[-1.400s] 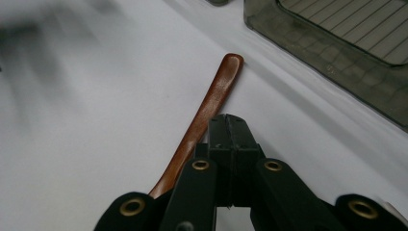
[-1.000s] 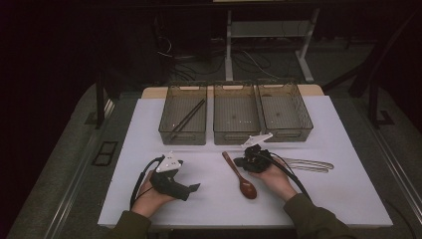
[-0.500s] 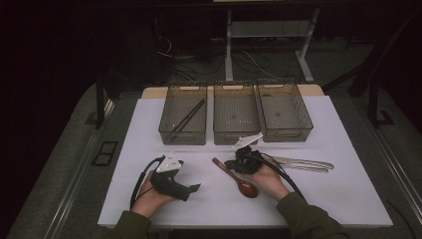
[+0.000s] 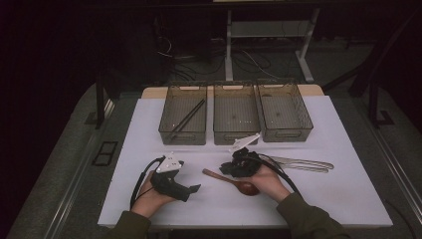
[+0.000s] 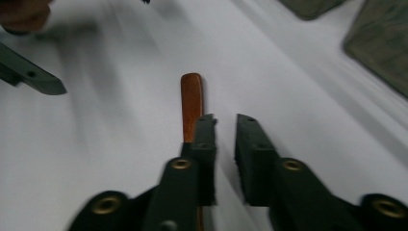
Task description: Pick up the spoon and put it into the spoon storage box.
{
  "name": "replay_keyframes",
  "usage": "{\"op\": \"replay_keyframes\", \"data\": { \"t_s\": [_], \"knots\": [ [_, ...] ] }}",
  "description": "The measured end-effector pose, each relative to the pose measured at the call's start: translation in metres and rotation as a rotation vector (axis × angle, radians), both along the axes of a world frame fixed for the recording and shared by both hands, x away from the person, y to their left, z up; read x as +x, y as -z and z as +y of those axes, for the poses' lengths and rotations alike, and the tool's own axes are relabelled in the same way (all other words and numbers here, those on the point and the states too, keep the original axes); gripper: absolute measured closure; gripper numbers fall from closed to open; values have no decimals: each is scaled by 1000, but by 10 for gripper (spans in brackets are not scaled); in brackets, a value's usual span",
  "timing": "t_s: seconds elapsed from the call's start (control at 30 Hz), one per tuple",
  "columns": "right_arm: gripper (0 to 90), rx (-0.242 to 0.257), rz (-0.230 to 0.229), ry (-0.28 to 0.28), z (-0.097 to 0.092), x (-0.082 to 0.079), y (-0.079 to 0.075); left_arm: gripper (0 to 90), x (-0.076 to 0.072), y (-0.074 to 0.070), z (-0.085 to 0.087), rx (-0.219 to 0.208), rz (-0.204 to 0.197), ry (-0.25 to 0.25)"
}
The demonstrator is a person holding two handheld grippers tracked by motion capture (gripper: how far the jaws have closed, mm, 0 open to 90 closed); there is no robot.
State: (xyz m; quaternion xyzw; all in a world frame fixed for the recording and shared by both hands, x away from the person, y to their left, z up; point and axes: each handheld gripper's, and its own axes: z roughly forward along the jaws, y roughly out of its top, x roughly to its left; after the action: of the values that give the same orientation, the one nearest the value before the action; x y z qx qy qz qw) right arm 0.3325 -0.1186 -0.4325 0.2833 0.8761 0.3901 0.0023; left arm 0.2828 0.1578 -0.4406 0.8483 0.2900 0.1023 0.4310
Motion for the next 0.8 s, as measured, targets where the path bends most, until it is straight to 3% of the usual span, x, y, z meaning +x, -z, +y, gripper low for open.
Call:
{"op": "replay_keyframes", "data": {
  "t_s": [0.13,0.27,0.4,0.8],
  "knots": [
    [522,51,23,22,-24,-5,-8,0,0,0,0,-2,-2,4],
    [455,51,1,33,-42,-14,-11,0,-1,0,0,-9,-4,7],
    [430,56,-27,37,-57,-25,-14,0,-1,1,0,-19,-1,6],
    [426,41,-12,37,-79,-50,-6,0,-2,0,2,-93,21,-2]
  ]
}}
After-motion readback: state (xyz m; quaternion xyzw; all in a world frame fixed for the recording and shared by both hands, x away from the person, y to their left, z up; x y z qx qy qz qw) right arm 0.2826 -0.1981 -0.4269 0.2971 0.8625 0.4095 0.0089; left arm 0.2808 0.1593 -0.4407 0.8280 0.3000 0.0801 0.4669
